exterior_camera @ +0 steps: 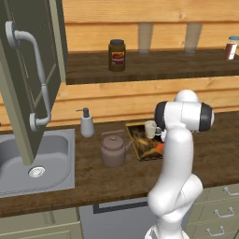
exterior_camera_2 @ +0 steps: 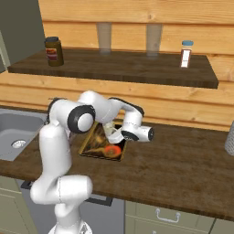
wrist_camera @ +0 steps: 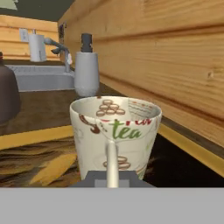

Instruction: Pick the kettle from the counter and place it on the tray. Then pick the mug from the cabinet and place it on the tray. Then close the cabinet doors.

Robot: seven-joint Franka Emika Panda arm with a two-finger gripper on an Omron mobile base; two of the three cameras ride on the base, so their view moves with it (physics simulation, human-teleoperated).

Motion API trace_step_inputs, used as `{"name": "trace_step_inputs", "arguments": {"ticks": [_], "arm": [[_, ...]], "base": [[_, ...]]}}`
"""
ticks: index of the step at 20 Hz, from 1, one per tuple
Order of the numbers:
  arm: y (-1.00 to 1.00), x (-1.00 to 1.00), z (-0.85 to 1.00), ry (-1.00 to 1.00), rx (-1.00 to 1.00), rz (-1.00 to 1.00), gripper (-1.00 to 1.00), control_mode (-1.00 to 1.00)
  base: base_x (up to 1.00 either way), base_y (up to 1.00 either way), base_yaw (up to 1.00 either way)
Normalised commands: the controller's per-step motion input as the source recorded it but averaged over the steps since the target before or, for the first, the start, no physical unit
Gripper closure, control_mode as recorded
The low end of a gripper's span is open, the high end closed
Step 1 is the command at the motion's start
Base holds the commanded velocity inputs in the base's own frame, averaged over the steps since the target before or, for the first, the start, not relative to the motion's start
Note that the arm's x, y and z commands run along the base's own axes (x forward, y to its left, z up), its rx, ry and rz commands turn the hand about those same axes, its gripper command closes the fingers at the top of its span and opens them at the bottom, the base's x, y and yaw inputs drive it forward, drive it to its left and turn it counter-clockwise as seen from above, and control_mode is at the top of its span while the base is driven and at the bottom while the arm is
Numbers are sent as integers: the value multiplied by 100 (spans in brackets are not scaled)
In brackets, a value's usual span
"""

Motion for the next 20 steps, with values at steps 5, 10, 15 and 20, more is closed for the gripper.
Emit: {"name": "trace_step_inputs", "arguments": {"ticks": [5,10,15,20], "arm": [[0,34,-18,-2,1,15,100,-100],[2,33,-18,0,1,13,100,-100],[30,1,-35,0,-1,5,-100,-100],[18,-5,-8,0,0,0,-100,-100]], "base": [[0,0,0],[0,0,0],[0,0,0],[0,0,0]]}}
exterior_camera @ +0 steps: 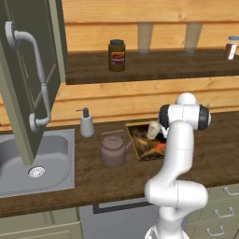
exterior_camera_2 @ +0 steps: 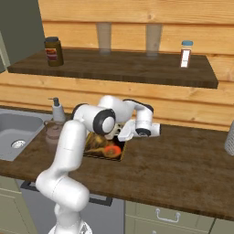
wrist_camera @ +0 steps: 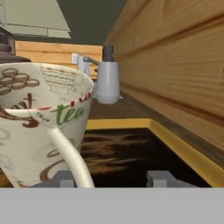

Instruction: Pick the kettle from the counter and place it on the tray. Then pick the mug from the cabinet and place it on the tray. Then close the cabinet doors.

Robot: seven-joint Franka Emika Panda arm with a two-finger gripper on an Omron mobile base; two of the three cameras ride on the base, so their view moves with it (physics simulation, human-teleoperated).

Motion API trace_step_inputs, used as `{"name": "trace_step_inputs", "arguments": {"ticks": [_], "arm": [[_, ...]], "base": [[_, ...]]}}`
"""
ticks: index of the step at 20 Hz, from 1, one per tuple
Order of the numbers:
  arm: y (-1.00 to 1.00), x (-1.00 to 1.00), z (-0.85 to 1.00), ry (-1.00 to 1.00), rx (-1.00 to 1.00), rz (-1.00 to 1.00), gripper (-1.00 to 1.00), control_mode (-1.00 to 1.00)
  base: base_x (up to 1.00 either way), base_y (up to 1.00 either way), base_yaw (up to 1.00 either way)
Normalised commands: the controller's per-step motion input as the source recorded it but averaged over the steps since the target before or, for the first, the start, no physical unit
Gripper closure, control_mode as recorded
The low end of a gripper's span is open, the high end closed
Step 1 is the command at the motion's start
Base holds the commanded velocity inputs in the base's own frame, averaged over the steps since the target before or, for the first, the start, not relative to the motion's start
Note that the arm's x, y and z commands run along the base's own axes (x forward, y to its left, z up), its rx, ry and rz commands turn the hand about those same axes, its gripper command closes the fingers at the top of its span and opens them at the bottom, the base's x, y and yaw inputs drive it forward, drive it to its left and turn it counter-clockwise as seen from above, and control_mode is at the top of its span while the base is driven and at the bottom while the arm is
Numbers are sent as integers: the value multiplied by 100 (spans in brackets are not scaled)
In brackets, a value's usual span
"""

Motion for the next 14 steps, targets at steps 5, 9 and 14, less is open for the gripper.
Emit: {"name": "trace_step_inputs", "arguments": {"ticks": [5,9,14], "arm": [[7,-20,0,0,0,0,-100,-100],[1,-29,0,0,0,0,-100,-100],[0,-8,0,0,-1,0,-100,-100]], "base": [[0,0,0],[0,0,0],[0,0,0]]}}
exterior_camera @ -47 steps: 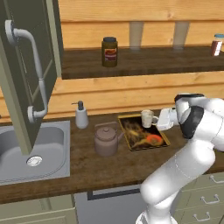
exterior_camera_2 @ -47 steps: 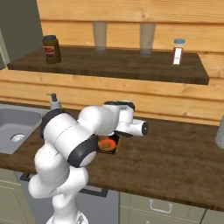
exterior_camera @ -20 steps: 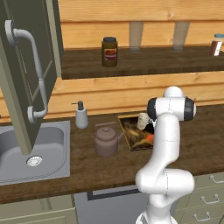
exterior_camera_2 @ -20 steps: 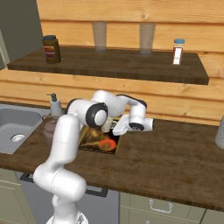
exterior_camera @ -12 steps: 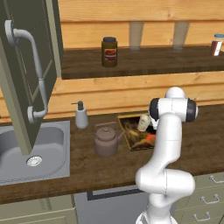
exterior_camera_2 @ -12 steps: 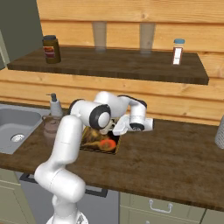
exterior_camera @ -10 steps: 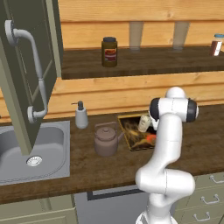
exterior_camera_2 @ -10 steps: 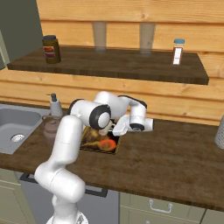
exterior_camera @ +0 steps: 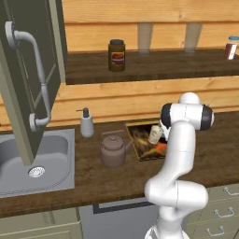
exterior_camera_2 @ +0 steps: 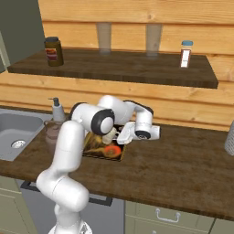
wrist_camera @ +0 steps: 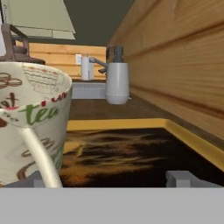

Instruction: Pick the kettle from the counter and place it on the tray. Then pick the mug from the cabinet and place it on the tray. Then close the cabinet doors.

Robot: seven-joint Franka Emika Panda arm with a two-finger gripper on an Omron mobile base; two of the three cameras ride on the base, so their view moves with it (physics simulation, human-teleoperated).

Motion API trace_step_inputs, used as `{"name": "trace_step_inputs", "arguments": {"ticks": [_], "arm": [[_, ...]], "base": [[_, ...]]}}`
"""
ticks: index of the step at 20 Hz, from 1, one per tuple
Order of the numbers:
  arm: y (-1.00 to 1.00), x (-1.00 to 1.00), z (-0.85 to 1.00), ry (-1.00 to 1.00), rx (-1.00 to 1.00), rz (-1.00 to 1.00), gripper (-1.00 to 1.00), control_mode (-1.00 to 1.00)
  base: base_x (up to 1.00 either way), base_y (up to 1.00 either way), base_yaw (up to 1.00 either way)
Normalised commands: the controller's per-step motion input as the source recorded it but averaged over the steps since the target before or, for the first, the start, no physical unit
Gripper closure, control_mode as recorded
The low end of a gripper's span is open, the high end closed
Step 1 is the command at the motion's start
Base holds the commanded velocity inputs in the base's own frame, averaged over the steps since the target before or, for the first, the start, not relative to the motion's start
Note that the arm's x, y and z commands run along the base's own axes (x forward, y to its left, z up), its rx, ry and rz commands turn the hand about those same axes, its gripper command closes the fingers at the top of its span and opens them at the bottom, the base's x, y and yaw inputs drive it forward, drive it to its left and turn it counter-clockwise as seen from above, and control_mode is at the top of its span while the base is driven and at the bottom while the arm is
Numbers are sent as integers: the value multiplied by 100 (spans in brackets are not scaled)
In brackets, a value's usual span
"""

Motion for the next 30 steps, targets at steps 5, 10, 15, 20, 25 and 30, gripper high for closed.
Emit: {"name": "trace_step_inputs", "arguments": {"ticks": [5,10,15,20,25,30], "arm": [[3,4,8,0,-9,-13,-100,-100],[-1,13,10,2,-15,-21,-100,-100],[-1,16,2,4,-17,-26,-100,-100],[0,18,0,0,-14,-21,-100,-100],[1,11,-1,0,-14,-18,-100,-100],[0,-1,-14,-6,-9,-5,-100,-100]], "base": [[0,0,0],[0,0,0],[0,0,0],[0,0,0],[0,0,0],[0,0,0]]}}
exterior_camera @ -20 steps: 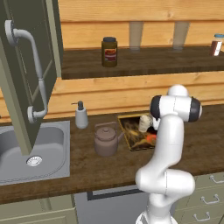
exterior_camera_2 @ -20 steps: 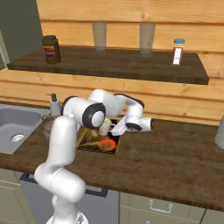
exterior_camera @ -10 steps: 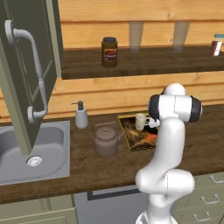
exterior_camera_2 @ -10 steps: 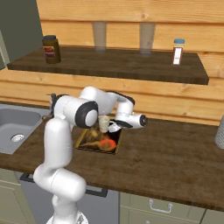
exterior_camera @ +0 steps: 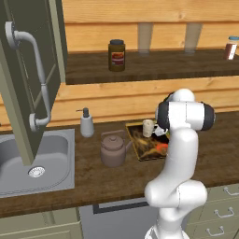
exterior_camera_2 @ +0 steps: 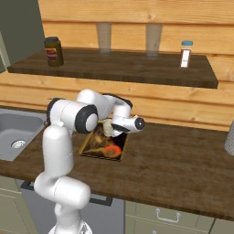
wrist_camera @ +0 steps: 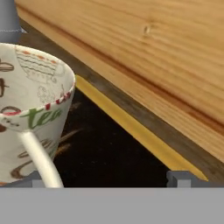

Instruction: Pick the kettle from the counter and place it on the tray. Then pick the mug from the cabinet and place it on the tray. Then close the cabinet doors.

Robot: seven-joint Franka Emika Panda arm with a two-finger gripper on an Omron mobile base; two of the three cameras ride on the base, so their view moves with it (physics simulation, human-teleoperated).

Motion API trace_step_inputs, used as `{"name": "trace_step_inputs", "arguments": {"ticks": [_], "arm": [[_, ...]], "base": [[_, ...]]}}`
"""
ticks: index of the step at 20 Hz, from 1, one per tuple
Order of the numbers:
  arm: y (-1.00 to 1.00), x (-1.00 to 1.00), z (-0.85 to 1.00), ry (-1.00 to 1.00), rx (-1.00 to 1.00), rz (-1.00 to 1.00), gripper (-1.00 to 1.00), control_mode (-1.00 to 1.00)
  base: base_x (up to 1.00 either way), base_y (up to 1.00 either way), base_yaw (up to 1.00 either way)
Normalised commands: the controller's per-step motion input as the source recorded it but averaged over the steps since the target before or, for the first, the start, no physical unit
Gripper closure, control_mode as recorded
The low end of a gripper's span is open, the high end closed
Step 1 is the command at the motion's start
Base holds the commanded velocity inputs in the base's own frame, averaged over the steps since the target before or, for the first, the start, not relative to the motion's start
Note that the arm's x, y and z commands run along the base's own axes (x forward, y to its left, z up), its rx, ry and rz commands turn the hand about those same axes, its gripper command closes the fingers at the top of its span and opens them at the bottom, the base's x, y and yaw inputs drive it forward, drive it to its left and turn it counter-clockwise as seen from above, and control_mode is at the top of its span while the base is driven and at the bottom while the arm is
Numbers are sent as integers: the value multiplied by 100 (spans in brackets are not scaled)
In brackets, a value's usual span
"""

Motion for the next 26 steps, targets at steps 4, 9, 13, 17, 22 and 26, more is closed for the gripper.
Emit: {"name": "trace_step_inputs", "arguments": {"ticks": [4,9,13,17,22,26], "arm": [[0,-12,-21,-8,-7,0,-100,-100],[2,-21,-18,-7,-6,0,-100,-100],[8,-22,-3,-1,-2,0,-100,-100],[7,-20,0,5,0,0,-100,-100],[0,-7,4,8,0,0,-100,-100],[-4,-2,0,0,0,0,-100,-100]], "base": [[0,0,0],[0,0,0],[0,0,0],[0,0,0],[0,0,0],[0,0,0]]}}
